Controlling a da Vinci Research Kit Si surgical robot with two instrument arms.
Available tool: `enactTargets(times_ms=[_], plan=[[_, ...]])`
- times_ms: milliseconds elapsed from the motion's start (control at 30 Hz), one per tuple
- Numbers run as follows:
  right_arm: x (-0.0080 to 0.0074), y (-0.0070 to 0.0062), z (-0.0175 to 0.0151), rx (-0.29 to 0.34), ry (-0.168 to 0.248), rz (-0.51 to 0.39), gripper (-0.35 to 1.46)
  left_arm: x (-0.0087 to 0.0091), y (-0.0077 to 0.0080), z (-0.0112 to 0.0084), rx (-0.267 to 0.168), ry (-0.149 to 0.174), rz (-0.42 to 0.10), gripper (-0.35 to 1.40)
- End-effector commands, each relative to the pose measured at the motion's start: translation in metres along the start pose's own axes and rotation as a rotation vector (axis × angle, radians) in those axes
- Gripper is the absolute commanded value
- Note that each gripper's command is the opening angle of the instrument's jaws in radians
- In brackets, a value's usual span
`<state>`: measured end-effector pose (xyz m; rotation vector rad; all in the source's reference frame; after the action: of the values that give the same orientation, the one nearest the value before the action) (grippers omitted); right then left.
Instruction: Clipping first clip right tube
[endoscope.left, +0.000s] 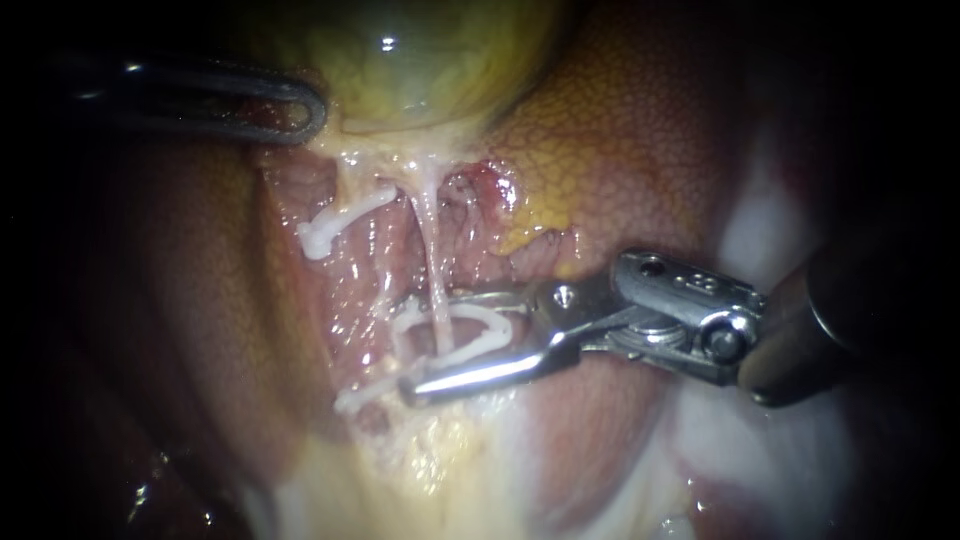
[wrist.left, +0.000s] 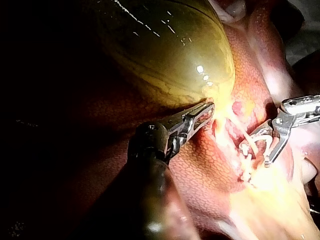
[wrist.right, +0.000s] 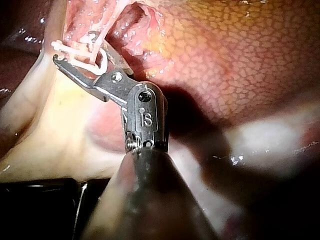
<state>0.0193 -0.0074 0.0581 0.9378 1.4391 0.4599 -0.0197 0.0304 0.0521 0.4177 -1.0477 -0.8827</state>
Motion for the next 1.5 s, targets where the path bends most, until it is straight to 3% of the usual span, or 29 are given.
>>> enactTargets(times_ms=[33, 300, 1033, 1167, 1233, 1500], plan=[[0.0002, -0.0004, 0.0001, 0.010, 0.003, 0.003, 0.48, 0.0000, 0.0000, 0.0000, 0.000, 0.000, 0.000, -0.35], [0.0007, -0.0023, 0.0008, 0.059, 0.001, 0.004, 0.44, -0.0001, 0.0001, -0.0002, 0.004, 0.001, 0.000, -0.35], [0.0012, -0.0021, 0.0005, 0.051, 0.000, 0.054, -0.04, -0.0002, 0.0001, -0.0003, 0.005, 0.002, -0.001, -0.35], [0.0012, -0.0021, 0.0004, 0.051, -0.001, 0.066, -0.17, -0.0002, 0.0001, -0.0003, 0.005, 0.002, -0.001, -0.35], [0.0011, -0.0020, 0.0004, 0.051, -0.002, 0.072, -0.35, -0.0002, 0.0001, -0.0003, 0.005, 0.002, -0.001, -0.35], [0.0008, -0.0016, 0.0002, 0.047, -0.003, 0.082, -0.35, -0.0002, 0.0001, -0.0003, 0.005, 0.002, -0.001, -0.35]])
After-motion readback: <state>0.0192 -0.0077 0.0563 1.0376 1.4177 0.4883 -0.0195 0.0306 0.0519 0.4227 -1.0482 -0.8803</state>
